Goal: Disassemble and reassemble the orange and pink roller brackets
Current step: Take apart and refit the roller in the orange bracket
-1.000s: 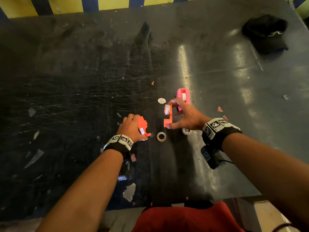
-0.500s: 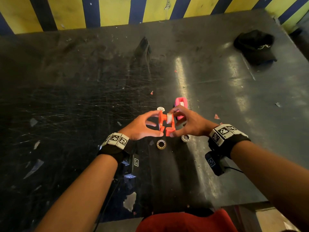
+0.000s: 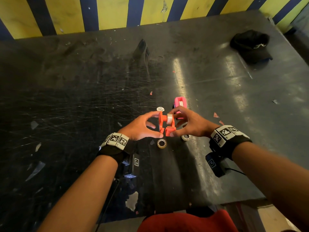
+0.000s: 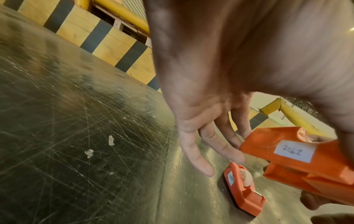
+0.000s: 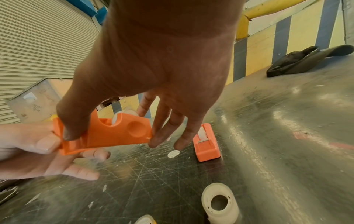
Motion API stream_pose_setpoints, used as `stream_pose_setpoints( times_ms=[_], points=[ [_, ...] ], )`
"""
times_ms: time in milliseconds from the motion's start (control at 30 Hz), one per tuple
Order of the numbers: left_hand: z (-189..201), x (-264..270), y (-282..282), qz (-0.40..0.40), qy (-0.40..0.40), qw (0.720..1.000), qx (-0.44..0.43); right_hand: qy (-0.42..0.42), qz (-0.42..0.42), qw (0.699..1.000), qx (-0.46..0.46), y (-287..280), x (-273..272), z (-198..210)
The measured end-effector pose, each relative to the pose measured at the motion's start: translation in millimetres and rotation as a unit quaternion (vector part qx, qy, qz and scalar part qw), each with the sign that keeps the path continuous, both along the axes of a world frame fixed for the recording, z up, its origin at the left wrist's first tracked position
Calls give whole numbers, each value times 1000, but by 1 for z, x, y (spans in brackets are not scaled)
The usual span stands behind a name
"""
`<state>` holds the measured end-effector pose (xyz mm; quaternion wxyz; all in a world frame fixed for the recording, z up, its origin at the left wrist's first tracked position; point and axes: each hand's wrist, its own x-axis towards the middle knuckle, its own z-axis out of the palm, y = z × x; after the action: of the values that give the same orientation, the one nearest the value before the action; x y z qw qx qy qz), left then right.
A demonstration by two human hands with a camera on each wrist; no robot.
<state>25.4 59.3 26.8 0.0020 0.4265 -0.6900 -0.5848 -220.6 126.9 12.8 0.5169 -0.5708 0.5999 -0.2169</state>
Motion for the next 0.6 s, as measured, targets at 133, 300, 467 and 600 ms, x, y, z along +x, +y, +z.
stream_pose_setpoints(
  times_ms=[133, 300, 467, 600],
  points=[
    [3, 0, 2, -12, -14, 1000, -8, -6, -2, 1000, 3, 3, 2, 2],
    [6, 1, 3, -23, -22, 999, -13, -20, -10, 1000, -3, 9, 4, 4],
    [8, 4, 2, -32, -21, 999, -12, -4, -9, 1000, -22, 10, 7, 3],
    [9, 6, 1, -37, -24, 999, -7, 16, -2, 999, -36, 10, 11, 5]
  ],
)
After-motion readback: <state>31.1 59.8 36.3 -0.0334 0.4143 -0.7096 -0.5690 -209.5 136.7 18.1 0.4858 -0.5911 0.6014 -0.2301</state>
